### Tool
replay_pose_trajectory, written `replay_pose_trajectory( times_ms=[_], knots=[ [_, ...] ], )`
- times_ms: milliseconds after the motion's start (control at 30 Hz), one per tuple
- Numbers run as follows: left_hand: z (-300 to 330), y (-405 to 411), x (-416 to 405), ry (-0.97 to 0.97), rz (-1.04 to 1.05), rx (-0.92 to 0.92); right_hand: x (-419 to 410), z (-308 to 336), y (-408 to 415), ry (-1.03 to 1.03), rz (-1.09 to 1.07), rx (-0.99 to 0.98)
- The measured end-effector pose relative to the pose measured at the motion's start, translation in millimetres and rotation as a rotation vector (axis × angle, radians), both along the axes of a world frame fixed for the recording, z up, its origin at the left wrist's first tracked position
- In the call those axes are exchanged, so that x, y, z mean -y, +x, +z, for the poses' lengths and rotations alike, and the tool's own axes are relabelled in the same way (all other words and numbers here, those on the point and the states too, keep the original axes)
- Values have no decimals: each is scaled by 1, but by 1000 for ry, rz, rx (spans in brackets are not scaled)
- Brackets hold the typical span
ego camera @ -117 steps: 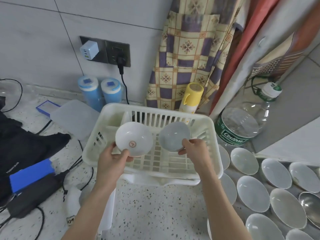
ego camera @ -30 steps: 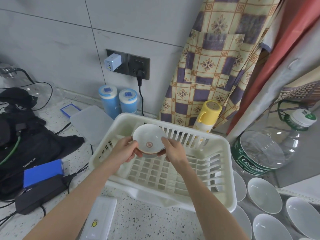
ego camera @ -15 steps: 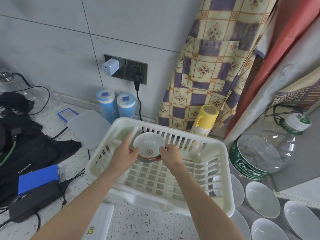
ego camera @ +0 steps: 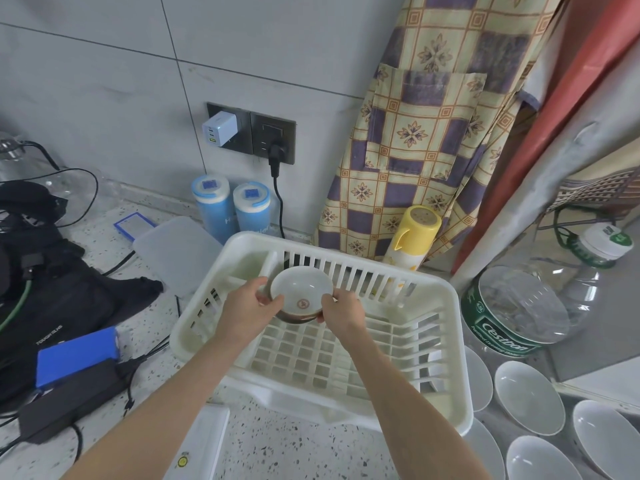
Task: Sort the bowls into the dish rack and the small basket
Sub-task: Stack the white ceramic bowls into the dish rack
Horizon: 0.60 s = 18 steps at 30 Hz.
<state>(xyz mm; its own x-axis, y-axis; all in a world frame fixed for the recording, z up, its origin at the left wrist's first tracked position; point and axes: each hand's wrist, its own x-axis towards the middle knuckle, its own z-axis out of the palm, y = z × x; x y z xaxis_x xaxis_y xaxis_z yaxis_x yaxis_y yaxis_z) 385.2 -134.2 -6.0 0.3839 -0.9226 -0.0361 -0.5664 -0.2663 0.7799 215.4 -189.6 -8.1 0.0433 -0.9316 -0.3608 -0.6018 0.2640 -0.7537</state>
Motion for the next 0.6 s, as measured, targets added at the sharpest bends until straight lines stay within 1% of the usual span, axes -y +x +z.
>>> replay_pose_trajectory(
  times_ms=[133, 267, 467, 600],
  knots=[
    [-4, 2, 1, 1, -33, 66, -3, -4, 2, 11, 5, 6],
    [-6, 2, 1, 28, -69, 117, -4, -10, 4, -19, 4, -6],
    [-4, 2, 1, 77, -98, 118, -1, -15, 5, 29, 6, -3],
    [-2, 1, 0, 113, -82, 126, -6, -18, 7, 28, 13, -16]
  ],
)
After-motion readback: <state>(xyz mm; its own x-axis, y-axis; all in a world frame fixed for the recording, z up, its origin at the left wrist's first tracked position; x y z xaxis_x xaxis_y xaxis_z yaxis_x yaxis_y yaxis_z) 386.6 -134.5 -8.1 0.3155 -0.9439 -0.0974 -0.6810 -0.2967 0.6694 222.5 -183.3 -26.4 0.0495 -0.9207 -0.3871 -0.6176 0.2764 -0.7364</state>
